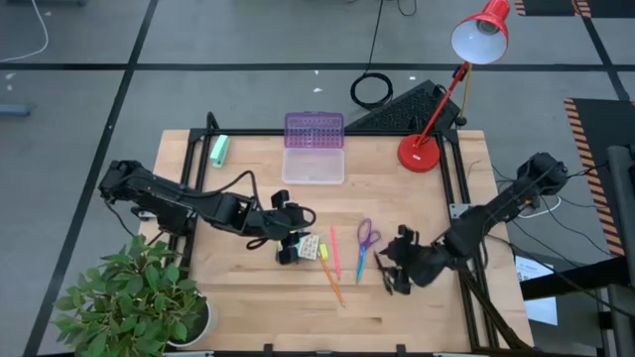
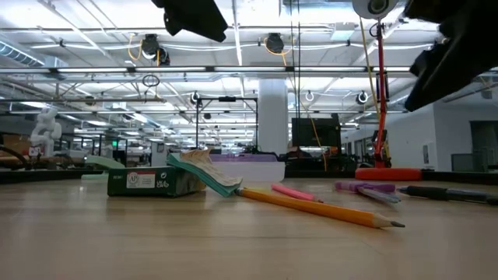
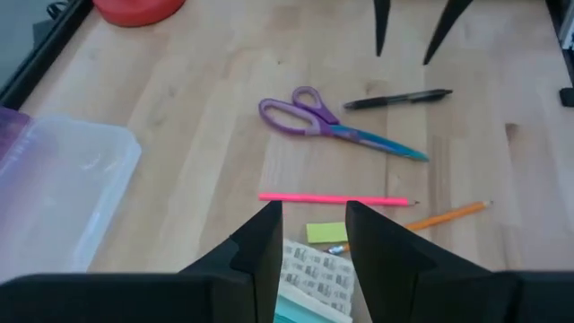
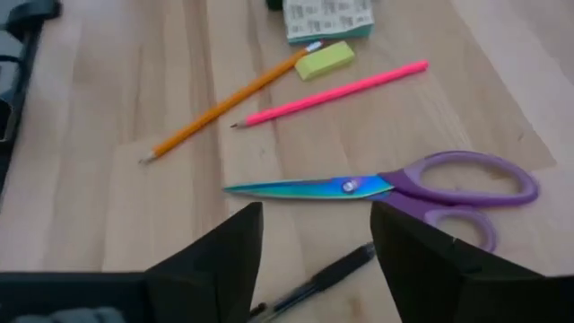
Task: Pack school essentials
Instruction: Put the black pen into the purple supply box
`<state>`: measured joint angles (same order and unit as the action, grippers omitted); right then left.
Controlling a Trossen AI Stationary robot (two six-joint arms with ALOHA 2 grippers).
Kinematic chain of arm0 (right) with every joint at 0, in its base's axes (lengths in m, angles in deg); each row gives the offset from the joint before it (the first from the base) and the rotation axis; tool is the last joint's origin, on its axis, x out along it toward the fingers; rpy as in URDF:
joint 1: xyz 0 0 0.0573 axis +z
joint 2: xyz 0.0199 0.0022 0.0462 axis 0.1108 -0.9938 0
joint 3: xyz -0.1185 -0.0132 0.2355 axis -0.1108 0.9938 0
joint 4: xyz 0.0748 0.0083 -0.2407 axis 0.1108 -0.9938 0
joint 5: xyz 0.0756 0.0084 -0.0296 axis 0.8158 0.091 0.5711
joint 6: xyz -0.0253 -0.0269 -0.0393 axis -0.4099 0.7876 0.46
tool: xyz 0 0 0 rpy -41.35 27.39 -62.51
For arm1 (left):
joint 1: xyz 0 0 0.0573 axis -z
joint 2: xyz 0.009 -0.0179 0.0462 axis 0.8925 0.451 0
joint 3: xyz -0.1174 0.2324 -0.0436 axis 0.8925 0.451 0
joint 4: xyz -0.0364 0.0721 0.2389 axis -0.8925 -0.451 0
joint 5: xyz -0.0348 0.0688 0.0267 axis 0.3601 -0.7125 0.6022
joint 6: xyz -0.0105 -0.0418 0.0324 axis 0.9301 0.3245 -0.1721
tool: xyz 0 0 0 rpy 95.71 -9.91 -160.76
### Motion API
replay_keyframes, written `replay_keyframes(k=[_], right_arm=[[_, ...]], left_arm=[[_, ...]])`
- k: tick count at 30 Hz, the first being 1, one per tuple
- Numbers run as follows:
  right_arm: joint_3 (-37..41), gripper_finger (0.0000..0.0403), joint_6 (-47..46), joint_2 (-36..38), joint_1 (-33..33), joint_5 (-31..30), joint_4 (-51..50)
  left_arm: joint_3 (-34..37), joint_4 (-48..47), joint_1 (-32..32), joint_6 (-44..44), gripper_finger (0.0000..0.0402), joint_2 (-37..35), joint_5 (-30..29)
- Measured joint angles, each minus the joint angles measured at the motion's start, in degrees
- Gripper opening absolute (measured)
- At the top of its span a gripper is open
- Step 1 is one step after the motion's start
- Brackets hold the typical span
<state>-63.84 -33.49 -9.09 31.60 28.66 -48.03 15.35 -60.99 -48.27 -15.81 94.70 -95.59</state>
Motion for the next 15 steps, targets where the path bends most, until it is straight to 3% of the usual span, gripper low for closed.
replay_keyframes(k=[5,9,15], right_arm=[[-0.04,0.0204,-3.62,-3.52,6.23,-7.26,2.66],[-0.02,0.0204,-15.49,-7.89,7.59,-13.80,2.51],[-0.02,0.0204,-18.26,-15.00,7.56,-13.85,5.22]], left_arm=[[-0.01,0.05,-0.02,0.04,0.0129,0.00,0.00],[0.00,0.17,-0.22,-0.48,0.0129,0.00,0.00],[-0.02,1.17,-0.26,-0.83,0.0129,0.00,0.00]])
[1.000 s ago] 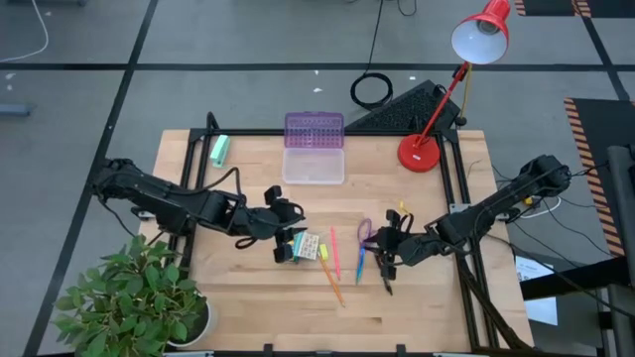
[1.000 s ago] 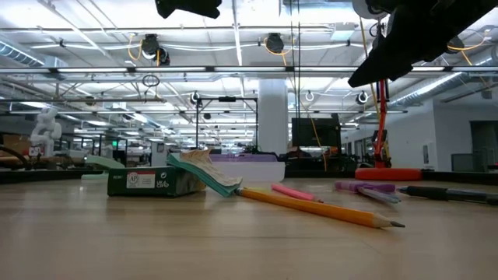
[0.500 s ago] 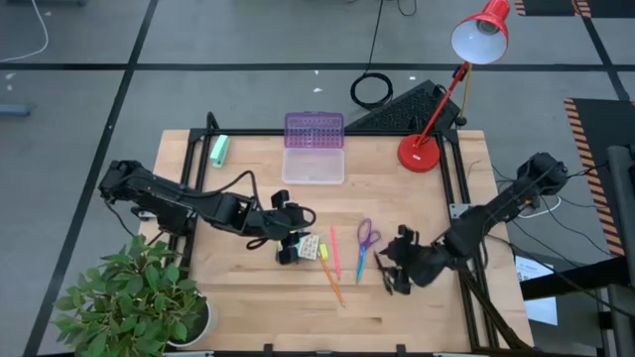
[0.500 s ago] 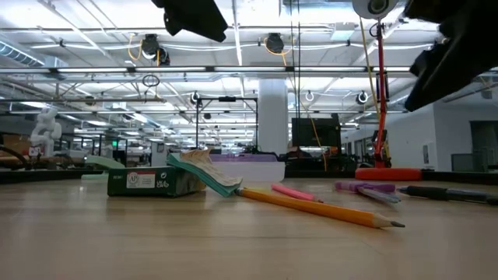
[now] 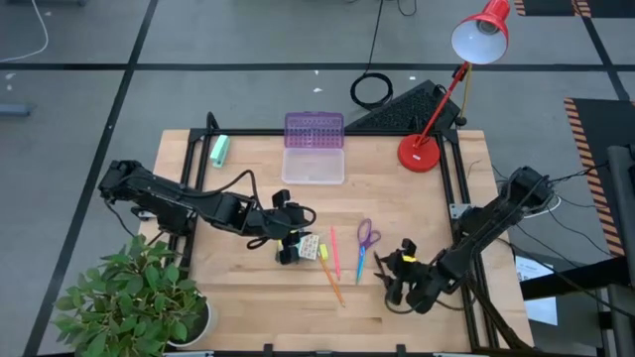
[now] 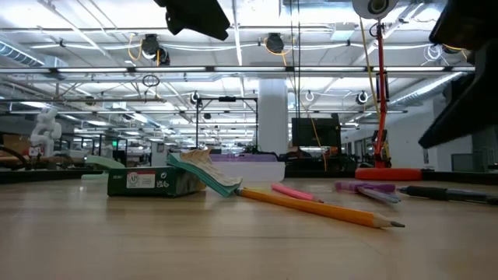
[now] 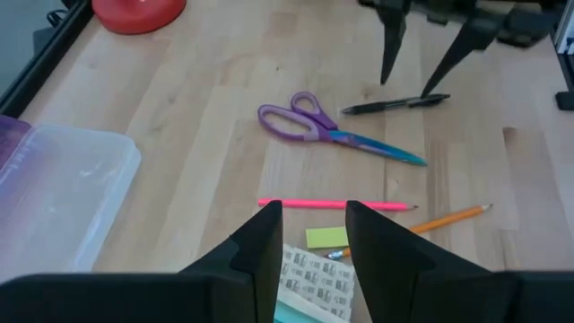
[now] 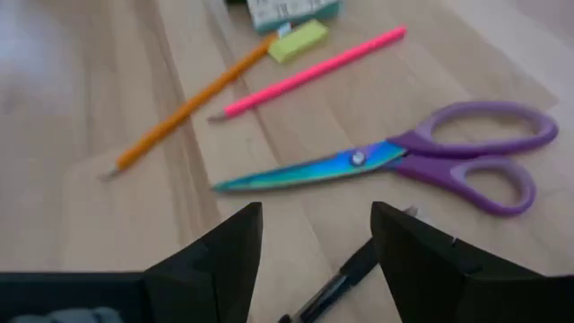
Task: Pack school essentials
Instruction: Put the black pen into the purple supply box
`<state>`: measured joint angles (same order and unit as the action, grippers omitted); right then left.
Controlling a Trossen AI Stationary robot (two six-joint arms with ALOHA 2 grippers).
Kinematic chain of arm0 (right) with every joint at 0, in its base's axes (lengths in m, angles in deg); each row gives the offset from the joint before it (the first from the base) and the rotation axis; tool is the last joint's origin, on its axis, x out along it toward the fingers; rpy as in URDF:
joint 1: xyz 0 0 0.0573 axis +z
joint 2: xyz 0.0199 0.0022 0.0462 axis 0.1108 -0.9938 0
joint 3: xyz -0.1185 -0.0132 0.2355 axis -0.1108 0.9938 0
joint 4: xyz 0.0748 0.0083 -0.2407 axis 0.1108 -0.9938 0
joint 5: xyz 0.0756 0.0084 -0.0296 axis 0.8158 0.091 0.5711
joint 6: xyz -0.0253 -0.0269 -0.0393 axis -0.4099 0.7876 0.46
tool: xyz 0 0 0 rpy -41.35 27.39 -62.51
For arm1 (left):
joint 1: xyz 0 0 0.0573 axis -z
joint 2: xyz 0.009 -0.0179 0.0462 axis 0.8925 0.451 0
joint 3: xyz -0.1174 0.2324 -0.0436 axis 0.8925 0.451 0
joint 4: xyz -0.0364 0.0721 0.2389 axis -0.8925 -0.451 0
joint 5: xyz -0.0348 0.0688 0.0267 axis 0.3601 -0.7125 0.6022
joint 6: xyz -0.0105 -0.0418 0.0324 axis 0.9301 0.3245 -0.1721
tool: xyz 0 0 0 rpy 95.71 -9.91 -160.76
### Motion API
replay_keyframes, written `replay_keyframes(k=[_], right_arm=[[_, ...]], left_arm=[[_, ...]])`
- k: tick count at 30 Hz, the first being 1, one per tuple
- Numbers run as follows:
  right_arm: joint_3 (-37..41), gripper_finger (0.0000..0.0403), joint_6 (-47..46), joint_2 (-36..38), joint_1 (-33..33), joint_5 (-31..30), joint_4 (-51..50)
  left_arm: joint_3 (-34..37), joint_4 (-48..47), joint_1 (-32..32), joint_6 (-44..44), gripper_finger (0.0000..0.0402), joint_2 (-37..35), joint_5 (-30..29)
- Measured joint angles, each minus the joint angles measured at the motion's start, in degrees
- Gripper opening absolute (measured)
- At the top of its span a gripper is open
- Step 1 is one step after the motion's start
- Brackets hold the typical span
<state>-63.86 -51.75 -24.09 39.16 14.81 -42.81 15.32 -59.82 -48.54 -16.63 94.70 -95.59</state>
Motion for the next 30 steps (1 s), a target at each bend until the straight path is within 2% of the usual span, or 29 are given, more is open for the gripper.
replay_keyframes(k=[8,17,24,27,30], right_arm=[[0.00,0.0203,-1.97,-4.09,-0.16,0.84,-0.49],[0.00,0.0203,-4.13,-9.27,-0.18,-0.85,-0.64],[-0.07,0.0200,-5.19,-10.62,-0.45,-1.30,-1.11],[-0.13,0.0182,-5.17,-10.62,-0.83,-1.05,-1.71],[-0.15,0.0146,-5.27,-10.64,-0.84,-0.85,-2.04]], left_arm=[[0.00,0.48,0.00,-0.42,0.0129,0.00,0.00],[0.00,0.50,0.00,-0.77,0.0129,0.00,0.04],[0.00,0.52,0.00,-0.81,0.0129,0.00,0.09],[0.00,0.54,0.00,-0.80,0.0129,0.00,0.09],[0.00,0.54,0.00,-0.81,0.0129,0.00,0.09]])
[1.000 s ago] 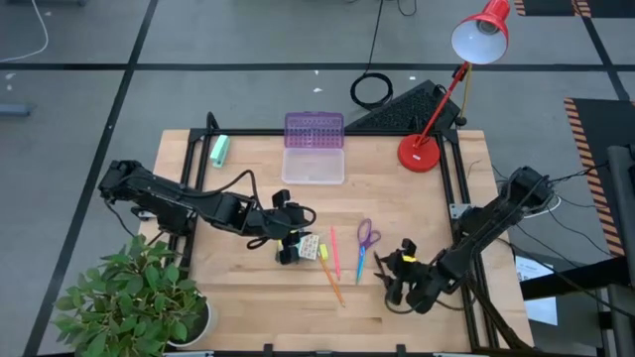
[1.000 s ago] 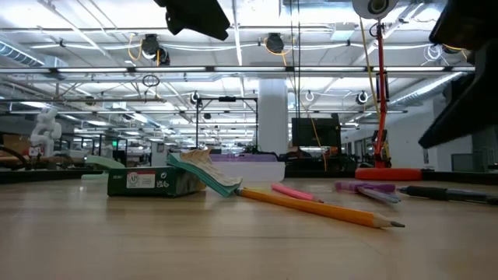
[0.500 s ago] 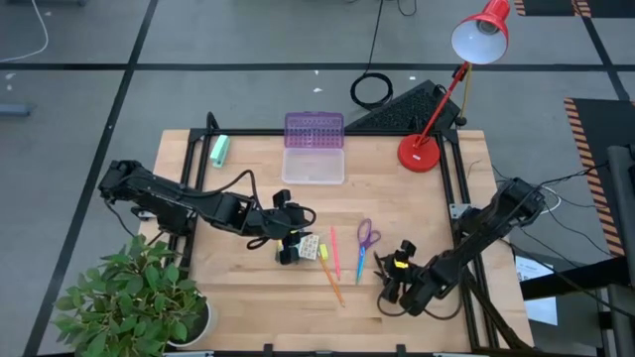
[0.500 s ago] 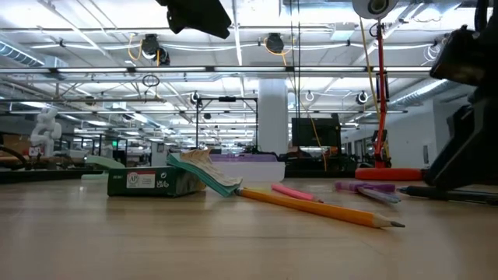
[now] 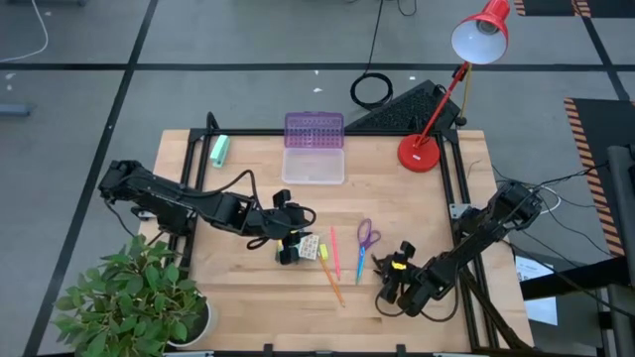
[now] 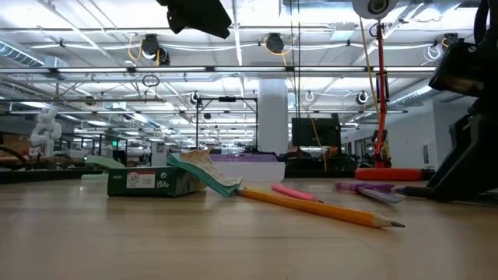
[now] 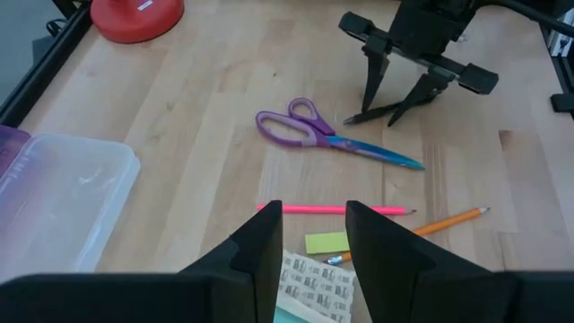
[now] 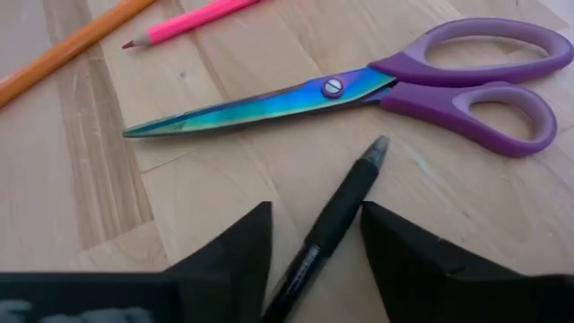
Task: Pack school essentials
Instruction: Put the black pen into the purple supply box
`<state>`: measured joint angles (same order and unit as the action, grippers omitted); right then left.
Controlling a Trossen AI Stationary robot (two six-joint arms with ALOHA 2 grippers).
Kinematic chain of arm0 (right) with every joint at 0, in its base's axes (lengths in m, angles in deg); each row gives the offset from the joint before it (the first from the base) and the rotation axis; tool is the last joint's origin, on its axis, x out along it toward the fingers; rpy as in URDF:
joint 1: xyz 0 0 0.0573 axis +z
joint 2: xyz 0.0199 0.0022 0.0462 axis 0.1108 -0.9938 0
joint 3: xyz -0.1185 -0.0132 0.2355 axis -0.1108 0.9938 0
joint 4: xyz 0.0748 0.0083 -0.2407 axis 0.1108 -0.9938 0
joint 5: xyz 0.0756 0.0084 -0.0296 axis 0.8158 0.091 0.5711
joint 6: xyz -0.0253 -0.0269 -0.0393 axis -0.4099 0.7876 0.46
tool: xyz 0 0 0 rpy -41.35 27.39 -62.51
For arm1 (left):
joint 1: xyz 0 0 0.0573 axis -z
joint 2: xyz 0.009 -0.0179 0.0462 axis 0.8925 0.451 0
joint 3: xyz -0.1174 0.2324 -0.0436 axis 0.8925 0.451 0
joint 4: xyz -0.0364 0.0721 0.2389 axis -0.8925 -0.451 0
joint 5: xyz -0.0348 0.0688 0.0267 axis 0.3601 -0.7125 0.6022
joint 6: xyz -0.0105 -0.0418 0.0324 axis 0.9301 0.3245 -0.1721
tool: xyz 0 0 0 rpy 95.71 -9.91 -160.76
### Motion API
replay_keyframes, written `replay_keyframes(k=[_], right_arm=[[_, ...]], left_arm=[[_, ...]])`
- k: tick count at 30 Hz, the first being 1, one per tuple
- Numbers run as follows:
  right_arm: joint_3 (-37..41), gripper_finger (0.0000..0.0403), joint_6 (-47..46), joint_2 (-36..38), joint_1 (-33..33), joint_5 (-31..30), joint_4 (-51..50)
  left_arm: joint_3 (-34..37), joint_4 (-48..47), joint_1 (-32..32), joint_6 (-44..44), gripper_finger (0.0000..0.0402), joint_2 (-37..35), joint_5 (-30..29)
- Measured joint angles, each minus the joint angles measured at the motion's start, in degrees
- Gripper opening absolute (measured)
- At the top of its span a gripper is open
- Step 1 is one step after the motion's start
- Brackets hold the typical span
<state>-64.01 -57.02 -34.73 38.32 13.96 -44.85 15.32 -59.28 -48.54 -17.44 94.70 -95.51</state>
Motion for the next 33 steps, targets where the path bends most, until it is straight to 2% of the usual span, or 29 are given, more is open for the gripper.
replay_keyframes(k=[7,10,14,19,26,33], right_arm=[[0.00,0.0048,-0.42,0.02,-0.42,1.52,-2.05],[0.01,0.0024,0.61,0.07,-0.46,2.24,-2.28],[0.02,0.0025,1.68,0.07,-0.50,2.94,-2.44],[0.13,0.0045,4.56,1.83,-0.66,4.68,-2.64],[0.33,0.0027,12.04,8.94,-2.06,8.35,-5.33],[0.33,0.0034,20.16,16.19,-3.86,10.12,-9.88]], left_arm=[[-0.04,0.02,0.00,-0.07,0.0129,0.00,0.02],[-0.04,0.02,0.00,-0.51,0.0129,0.00,0.02],[-0.04,0.02,0.00,-0.59,0.0129,0.00,0.02],[-0.04,0.31,0.00,-1.00,0.0129,0.00,0.02],[-0.04,2.42,0.00,-2.42,0.0129,0.00,0.00],[-0.04,7.78,0.00,-5.44,0.0129,-0.02,-0.04]])
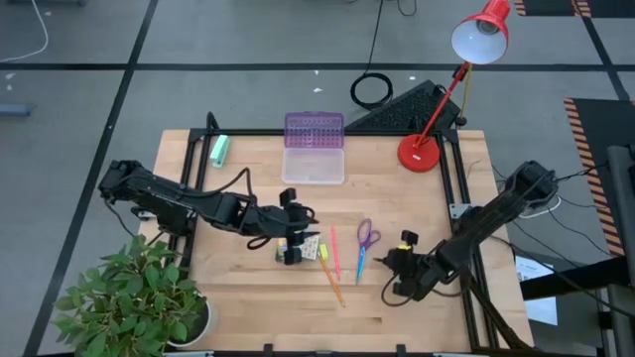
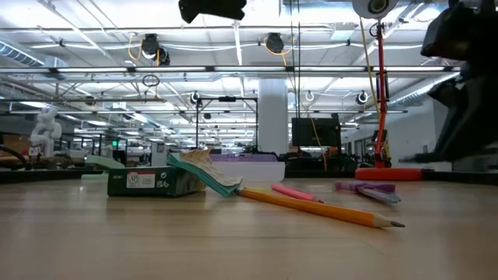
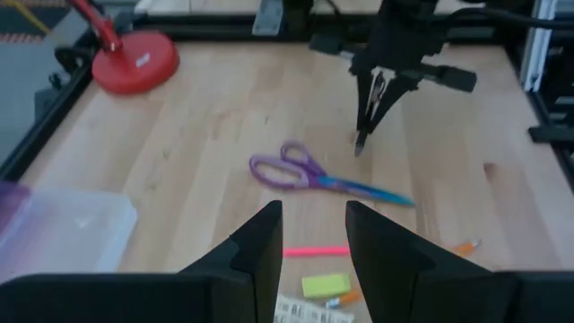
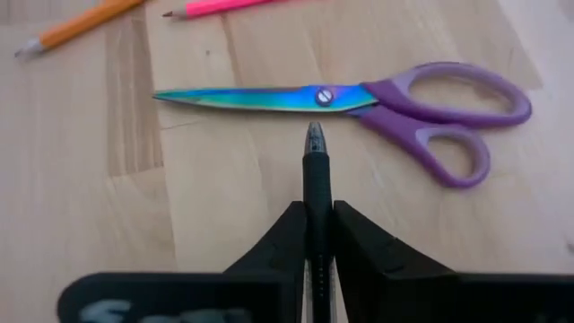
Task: Pack school essentials
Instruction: Put the black pen into the purple supply box
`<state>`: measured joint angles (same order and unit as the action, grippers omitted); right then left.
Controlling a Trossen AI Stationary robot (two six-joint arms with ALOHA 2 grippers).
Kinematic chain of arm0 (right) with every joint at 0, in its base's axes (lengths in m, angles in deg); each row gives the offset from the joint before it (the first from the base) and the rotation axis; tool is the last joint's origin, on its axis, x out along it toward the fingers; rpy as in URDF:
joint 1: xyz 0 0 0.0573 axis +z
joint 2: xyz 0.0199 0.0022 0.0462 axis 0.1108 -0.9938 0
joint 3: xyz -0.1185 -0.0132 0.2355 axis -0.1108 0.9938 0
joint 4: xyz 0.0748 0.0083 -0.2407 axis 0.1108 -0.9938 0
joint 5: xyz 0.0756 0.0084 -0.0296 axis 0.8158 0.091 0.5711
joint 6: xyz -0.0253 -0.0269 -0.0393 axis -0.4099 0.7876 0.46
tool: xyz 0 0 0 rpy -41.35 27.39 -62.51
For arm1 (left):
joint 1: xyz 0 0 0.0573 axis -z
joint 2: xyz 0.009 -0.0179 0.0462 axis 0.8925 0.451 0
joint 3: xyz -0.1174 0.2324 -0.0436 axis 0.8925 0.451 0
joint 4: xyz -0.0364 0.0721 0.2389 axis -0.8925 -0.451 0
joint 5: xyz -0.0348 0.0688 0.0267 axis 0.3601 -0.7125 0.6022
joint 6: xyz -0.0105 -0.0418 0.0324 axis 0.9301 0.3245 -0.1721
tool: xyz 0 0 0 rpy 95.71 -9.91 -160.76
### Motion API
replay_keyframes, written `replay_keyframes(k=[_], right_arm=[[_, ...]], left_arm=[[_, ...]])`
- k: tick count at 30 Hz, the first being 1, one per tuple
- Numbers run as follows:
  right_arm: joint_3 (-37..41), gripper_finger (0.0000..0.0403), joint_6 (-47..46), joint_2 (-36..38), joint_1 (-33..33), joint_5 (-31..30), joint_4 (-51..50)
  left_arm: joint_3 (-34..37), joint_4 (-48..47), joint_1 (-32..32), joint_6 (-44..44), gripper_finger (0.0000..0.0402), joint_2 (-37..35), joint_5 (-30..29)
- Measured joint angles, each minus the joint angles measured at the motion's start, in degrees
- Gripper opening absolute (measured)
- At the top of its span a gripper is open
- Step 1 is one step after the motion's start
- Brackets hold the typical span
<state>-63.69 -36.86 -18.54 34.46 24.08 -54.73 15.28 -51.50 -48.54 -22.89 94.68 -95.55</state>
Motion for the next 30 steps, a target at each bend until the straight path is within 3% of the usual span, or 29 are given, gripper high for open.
replay_keyframes(k=[11,23,30], right_arm=[[-0.11,0.0033,19.19,13.28,-6.83,-0.94,-1.07],[-5.20,0.0035,43.65,20.12,-19.54,-2.96,0.96],[-5.53,0.0035,51.24,19.99,-22.82,-3.82,6.39]], left_arm=[[0.00,5.57,0.00,-4.76,0.0134,0.00,-0.56],[-0.22,15.25,-1.33,-10.83,0.0258,4.92,-7.60],[-0.04,17.01,-1.78,-14.72,0.0273,9.67,-11.05]])
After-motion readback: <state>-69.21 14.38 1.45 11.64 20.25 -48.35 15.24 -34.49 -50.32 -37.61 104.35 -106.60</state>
